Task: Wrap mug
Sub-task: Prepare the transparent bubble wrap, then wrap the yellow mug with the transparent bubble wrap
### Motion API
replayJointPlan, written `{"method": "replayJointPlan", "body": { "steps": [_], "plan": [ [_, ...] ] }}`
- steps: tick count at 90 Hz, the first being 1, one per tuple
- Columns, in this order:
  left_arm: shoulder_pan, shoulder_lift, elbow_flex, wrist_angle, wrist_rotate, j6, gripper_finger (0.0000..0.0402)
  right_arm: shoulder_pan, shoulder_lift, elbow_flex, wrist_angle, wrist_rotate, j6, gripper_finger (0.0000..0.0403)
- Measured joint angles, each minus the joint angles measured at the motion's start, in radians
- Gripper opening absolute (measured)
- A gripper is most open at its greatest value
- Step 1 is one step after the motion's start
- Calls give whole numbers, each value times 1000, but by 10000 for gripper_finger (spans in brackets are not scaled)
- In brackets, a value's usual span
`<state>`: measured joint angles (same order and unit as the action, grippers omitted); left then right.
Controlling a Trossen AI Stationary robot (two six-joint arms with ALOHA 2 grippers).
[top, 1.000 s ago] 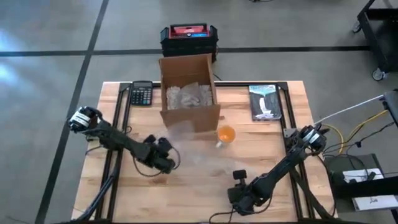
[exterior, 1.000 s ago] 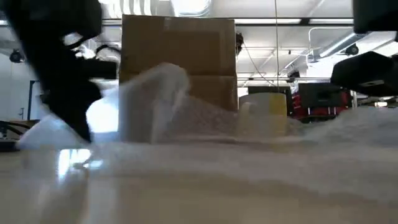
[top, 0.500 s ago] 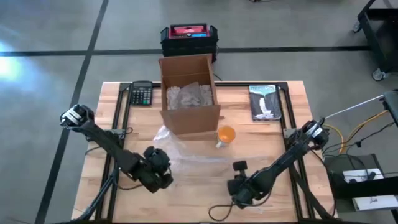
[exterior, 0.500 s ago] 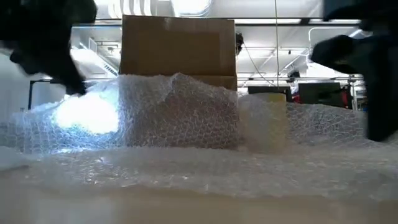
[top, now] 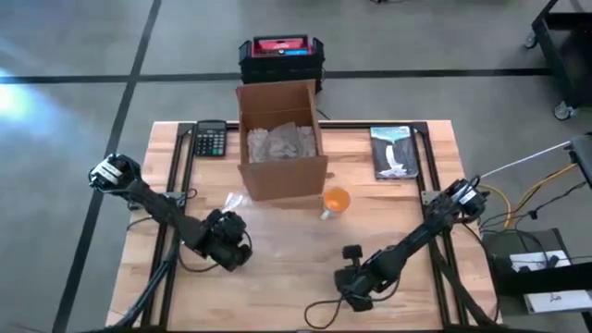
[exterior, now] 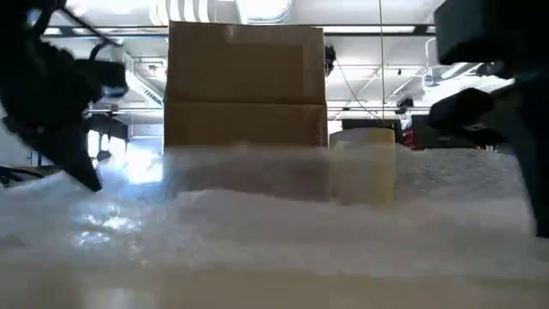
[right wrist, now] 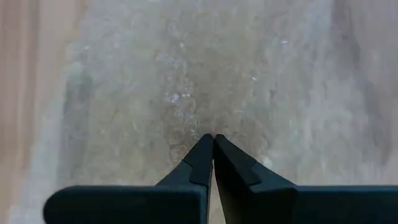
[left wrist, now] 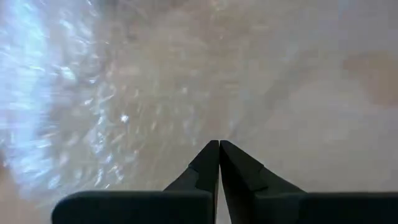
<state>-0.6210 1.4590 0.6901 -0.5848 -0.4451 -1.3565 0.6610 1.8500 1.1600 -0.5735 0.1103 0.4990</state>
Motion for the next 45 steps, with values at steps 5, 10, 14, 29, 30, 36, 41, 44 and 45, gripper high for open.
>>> {"method": "replayJointPlan", "body": {
  "steps": [5, 10, 14, 29, 30, 36, 41, 44, 45],
  "plan": [
    [-14, 0, -9, 40, 27, -18, 0, -5, -32, 29, -49, 0, -25, 0],
    [-26, -3, -6, 64, 32, -18, 0, -17, -73, 62, -90, 6, -53, 0],
    [-29, -3, 4, 67, 36, -13, 0, -33, -109, 78, -120, 28, -75, 0],
    [-28, -10, 35, 62, 20, 52, 0, -137, -247, 98, -195, 173, -150, 1],
    [-28, -10, 36, 61, 17, 56, 0, -147, -258, 98, -198, 180, -153, 2],
    [-28, -10, 37, 61, 5, 66, 0, -216, -307, 95, -211, 204, -177, 13],
    [-28, -10, 37, 61, 1, 68, 0, -278, -336, 87, -223, 206, -204, 32],
    [-28, -10, 37, 62, 1, 68, 0, -314, -344, 84, -226, 208, -224, 46],
    [-28, -10, 36, 62, 1, 68, 0, -326, -346, 84, -226, 208, -232, 51]
  ]
}}
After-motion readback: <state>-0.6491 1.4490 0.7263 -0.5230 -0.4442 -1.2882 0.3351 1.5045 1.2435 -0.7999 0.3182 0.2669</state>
